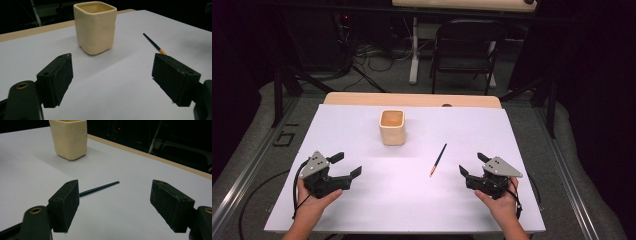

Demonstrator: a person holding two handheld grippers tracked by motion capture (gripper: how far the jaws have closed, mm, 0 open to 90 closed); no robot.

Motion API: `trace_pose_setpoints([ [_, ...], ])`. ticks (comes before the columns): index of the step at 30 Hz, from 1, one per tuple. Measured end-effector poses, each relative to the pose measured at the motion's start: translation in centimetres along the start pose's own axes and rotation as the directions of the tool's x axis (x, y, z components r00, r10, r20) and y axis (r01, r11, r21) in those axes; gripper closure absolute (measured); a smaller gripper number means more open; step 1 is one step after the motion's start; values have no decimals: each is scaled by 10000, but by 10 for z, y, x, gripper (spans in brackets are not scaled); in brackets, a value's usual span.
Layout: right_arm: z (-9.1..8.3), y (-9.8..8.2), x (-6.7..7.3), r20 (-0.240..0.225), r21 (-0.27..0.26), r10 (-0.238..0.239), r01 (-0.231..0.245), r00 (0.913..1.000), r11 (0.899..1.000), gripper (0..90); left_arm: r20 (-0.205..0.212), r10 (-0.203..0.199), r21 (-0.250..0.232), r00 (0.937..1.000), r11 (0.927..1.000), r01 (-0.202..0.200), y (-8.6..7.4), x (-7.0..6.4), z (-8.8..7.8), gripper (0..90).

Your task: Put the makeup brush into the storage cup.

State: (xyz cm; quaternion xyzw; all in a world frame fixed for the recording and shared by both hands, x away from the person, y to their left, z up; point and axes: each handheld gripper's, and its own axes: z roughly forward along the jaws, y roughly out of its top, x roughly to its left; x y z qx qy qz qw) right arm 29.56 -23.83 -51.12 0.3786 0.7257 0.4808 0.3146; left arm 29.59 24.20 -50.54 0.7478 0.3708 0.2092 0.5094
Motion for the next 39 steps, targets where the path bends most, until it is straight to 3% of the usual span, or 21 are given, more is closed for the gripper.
trace_pose_setpoints([
  [1,2,0,0,311,256,-117,109,9994,9996,203,-33,13,20,10000,10000,-13,0,0,0,175],
  [3,3,0,0,407,460,-211,193,9989,9988,202,-17,-35,36,10000,10000,35,0,-1,1,175],
  [7,5,5,2,170,617,14,-25,9999,9981,185,22,-185,256,9998,9995,184,-1,-1,2,175],
  [10,5,8,3,-149,788,-166,178,9998,9967,189,-109,-311,473,9995,9984,316,-1,-1,2,170],
  [13,7,11,4,-43,969,-164,167,9999,9952,189,-44,-593,615,9982,9963,594,-1,0,1,154],
  [16,8,15,4,-151,1020,126,-110,9998,9947,189,-36,-589,664,9983,9961,590,1,0,0,152],
  [19,8,19,3,-271,1027,-131,158,9995,9946,189,-19,-598,702,9982,9957,598,6,0,0,153],
  [26,9,27,0,-571,1096,-200,262,9982,9936,191,-86,-345,937,9994,9950,352,24,4,7,156],
  [34,16,35,-2,-663,1142,-343,417,9972,9926,193,-58,-430,965,9991,9944,434,47,12,21,155],
  [39,22,36,-3,-763,1391,-415,518,9962,9889,194,-79,-686,1069,9976,9919,690,56,16,32,155],
])
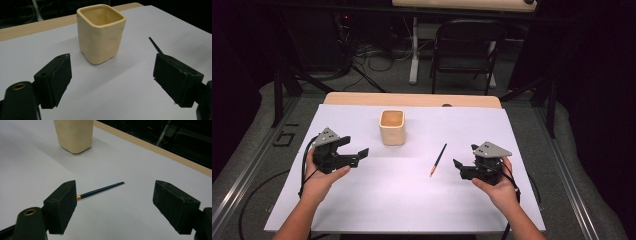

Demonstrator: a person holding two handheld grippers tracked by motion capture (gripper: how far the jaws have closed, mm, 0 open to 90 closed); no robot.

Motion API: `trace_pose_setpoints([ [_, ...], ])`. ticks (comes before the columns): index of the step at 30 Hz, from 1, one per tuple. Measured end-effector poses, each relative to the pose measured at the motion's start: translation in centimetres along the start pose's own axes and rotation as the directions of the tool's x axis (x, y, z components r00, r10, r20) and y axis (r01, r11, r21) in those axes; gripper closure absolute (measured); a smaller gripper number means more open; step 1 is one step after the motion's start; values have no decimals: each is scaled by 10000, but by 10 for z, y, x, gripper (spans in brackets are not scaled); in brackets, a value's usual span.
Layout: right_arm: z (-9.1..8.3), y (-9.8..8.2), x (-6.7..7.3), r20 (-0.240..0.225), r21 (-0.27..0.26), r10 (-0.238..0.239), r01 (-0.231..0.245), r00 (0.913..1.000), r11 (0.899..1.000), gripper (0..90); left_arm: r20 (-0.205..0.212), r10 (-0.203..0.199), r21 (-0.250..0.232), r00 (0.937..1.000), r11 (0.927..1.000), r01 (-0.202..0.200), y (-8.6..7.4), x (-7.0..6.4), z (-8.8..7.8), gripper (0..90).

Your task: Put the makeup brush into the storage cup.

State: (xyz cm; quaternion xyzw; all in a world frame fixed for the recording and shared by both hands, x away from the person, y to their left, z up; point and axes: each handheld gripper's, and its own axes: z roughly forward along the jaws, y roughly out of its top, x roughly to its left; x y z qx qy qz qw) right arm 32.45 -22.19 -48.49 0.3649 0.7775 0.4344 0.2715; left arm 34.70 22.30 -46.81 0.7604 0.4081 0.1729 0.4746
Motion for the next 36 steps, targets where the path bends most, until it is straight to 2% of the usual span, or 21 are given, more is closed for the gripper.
trace_pose_setpoints([
  [7,5,4,-4,8,274,-14,14,10000,9996,203,16,21,213,10000,9998,-21,13,3,15,155],
  [13,10,8,-7,-148,493,-59,66,9999,9988,208,-35,-171,390,9998,9991,172,18,7,26,155],
  [20,19,18,-8,-435,1191,-613,661,9972,9907,199,-131,-510,741,9986,9959,518,23,15,30,155],
  [23,23,23,-9,-519,1447,-869,936,9949,9850,199,-220,-512,909,9984,9944,530,23,17,31,155],
  [28,30,32,-9,-705,2200,-1454,1576,9869,9627,194,-281,-629,1269,9976,9897,660,24,21,34,156],
  [29,32,33,-9,-745,2196,-1501,1630,9859,9619,194,-279,-598,1456,9978,9873,632,25,21,35,157],
  [32,35,39,-10,-920,2717,-1866,2049,9781,9403,194,-351,-601,1664,9976,9839,651,25,22,36,157],
  [34,38,43,-11,-1044,2863,-2044,2263,9733,9310,194,-385,-590,1767,9975,9821,649,25,23,37,158],
  [35,42,43,-12,-1081,2727,-2078,2300,9722,9342,194,-395,-636,1805,9972,9811,697,25,23,38,158],
  [36,42,46,-13,-1192,3138,-2225,2493,9676,9162,194,-400,-668,1828,9970,9804,730,25,23,38,159],
])
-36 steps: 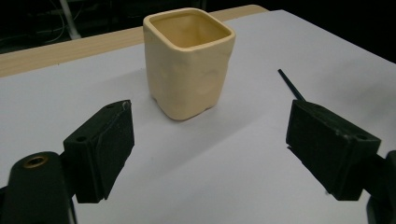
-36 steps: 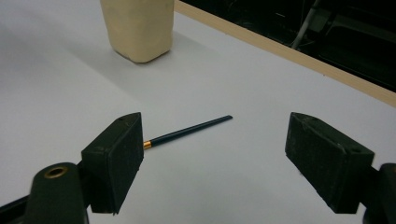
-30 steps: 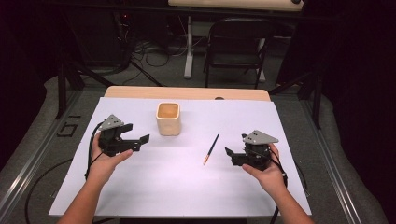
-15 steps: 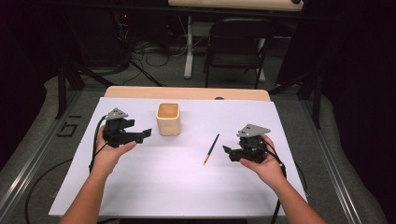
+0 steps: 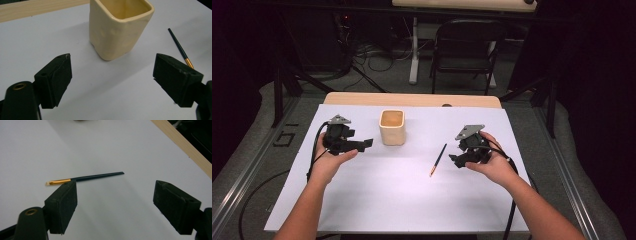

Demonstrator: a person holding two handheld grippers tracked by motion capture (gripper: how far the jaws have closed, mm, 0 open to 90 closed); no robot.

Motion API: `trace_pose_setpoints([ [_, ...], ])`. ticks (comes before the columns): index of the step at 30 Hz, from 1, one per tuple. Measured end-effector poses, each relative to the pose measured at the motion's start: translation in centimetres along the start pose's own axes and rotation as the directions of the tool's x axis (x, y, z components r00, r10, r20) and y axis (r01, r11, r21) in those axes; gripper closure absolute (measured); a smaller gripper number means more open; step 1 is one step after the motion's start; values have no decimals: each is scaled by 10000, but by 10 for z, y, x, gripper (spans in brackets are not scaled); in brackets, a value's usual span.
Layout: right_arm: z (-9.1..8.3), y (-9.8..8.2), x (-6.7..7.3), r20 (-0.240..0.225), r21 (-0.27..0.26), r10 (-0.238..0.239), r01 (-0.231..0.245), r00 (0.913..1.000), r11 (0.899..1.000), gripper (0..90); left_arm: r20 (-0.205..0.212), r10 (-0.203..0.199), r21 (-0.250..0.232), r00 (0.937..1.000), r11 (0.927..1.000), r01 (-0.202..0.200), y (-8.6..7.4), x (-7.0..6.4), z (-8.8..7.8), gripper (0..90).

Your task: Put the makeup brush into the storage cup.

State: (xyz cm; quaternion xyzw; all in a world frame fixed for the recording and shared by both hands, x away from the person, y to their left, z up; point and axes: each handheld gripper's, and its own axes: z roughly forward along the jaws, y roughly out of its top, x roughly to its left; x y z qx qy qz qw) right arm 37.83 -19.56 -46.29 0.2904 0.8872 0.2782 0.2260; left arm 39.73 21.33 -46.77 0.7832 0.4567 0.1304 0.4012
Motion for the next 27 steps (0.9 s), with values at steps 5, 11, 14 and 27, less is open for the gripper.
trace_pose_setpoints([
  [5,5,10,-4,-285,830,-505,527,9983,9952,194,-115,122,226,9999,9997,-119,1,-1,1,158],
  [11,12,22,-9,-733,1379,-817,912,9940,9862,194,-124,169,298,9998,9994,-165,0,0,1,158],
  [14,15,28,-11,-1019,1721,-762,930,9919,9807,193,-121,165,244,9998,9996,-162,0,-1,0,158],
  [27,37,37,-14,-1656,2885,-1590,2020,9733,9359,196,-135,229,235,9996,9995,-225,-1,-2,0,158],
])
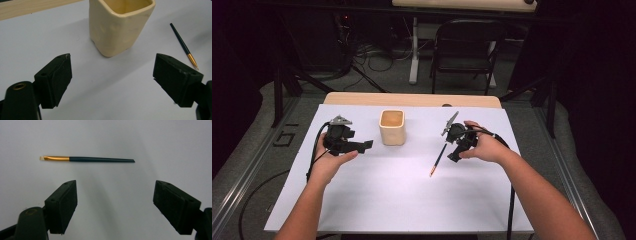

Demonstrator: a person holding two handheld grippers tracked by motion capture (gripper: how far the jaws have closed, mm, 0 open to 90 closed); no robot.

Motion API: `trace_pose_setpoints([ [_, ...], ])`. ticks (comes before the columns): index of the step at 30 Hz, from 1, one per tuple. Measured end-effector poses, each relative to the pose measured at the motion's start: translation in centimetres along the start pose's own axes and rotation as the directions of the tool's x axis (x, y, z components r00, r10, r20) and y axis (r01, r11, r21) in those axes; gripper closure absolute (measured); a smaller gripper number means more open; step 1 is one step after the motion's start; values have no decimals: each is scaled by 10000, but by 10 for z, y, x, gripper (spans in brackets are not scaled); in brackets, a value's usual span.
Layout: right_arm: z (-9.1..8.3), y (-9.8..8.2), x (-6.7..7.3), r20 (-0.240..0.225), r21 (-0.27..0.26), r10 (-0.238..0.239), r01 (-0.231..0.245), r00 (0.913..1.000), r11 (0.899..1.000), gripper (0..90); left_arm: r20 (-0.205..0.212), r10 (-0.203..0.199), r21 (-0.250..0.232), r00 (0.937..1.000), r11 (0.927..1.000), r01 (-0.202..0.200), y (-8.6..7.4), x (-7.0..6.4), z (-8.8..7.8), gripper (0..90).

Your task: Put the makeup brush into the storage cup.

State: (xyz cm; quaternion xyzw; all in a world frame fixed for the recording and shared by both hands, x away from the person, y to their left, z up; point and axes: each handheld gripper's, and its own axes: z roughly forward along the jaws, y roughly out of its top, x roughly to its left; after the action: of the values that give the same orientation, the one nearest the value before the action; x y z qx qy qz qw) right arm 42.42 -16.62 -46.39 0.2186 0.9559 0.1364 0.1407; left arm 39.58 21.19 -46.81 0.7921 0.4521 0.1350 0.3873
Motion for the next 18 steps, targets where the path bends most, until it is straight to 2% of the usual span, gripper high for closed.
trace_pose_setpoints([
  [6,3,0,-3,-215,238,-47,52,9998,9997,196,-11,41,50,10000,10000,-41,-1,-1,1,158],
  [7,3,0,-3,-165,385,-176,182,9997,9991,196,-14,44,49,10000,10000,-44,-1,-1,1,158],
  [8,0,1,-4,-197,879,-414,430,9989,9952,196,-17,46,47,10000,10000,-45,-1,-1,2,159],
  [9,1,1,-4,-135,631,-382,390,9992,9972,196,-2,24,76,10000,10000,-24,-1,-1,1,158],
  [10,0,1,-5,-228,676,-349,364,9991,9970,196,-5,15,66,10000,10000,-15,-1,-1,2,158],
  [11,1,1,-5,-242,339,-202,211,9995,9992,196,8,1,64,10000,10000,-1,-1,-2,2,158],
  [12,6,0,-5,-170,-337,-93,87,9998,9994,195,23,-19,35,10000,10000,19,-1,-2,2,158],
  [13,5,1,-5,-138,-95,-263,261,9996,9996,192,13,-25,34,10000,10000,25,-1,-1,2,158],
  [15,-2,5,-8,-211,956,-538,555,9983,9939,169,10,3,48,10000,10000,-3,-1,-1,2,159],
  [18,-4,9,-9,-248,756,-563,580,9981,9954,143,5,-41,29,10000,10000,41,-1,-1,2,159],
])
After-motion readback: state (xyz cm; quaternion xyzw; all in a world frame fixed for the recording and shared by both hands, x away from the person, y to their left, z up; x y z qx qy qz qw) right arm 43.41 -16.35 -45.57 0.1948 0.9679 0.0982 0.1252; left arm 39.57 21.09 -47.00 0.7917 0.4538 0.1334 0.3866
